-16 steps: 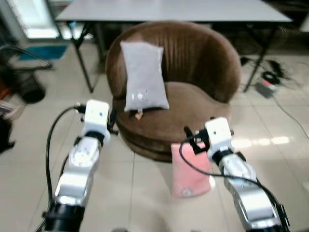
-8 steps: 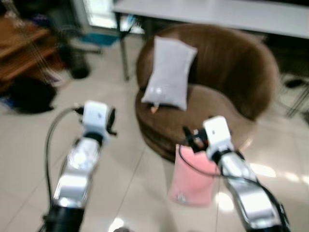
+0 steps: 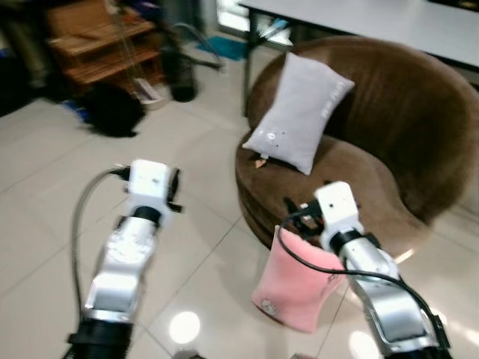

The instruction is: Move the pillow to the sofa from floor

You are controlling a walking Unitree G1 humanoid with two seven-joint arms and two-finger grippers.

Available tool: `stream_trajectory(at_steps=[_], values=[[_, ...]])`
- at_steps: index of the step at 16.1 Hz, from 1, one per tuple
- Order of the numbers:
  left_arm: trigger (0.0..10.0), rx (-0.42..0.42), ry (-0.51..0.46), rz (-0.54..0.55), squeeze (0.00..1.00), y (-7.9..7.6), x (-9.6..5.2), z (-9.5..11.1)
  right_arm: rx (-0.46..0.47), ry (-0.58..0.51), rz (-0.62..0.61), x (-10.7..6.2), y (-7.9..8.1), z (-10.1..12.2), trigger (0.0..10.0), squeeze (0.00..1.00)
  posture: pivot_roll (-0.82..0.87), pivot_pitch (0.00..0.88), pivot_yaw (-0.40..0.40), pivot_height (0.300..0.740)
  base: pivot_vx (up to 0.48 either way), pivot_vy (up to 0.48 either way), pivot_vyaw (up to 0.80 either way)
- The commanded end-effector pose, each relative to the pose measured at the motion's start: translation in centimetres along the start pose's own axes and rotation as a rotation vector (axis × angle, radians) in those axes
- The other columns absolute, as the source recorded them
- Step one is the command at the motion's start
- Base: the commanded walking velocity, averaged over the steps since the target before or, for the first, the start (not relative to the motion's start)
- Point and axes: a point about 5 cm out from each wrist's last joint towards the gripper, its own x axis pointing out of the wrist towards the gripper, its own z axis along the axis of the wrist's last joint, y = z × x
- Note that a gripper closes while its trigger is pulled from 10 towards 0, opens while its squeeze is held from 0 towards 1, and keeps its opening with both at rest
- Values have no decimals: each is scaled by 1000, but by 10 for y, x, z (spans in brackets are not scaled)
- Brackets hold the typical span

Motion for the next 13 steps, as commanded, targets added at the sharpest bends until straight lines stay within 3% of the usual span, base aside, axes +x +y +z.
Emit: stream_trajectory(at_steps=[1, 5, 6, 13], values=[[10000, 19, -13, 17, 0, 6, -1, 3, 5, -17, -1, 0, -1, 5, 10000, 0, -65, 36, 11, 740, 0, -480, 800], [10000, 15, -48, 28, 0, 7, -1, 7, 5, -17, -1, 0, 0, 5, 10000, 0, -64, 40, 8, 740, 0, -480, 800], [10000, -5, -66, 34, 0, 7, -2, 9, -2, -14, -14, 0, -1, 5, 10000, 0, -64, 40, 9, 740, 0, 0, 800], [10000, -27, -148, 9, 0, 5, -2, 19, 37, -14, -48, 0, -3, 4, 10000, 0, -63, 39, 12, 740, 0, 0, 0]])
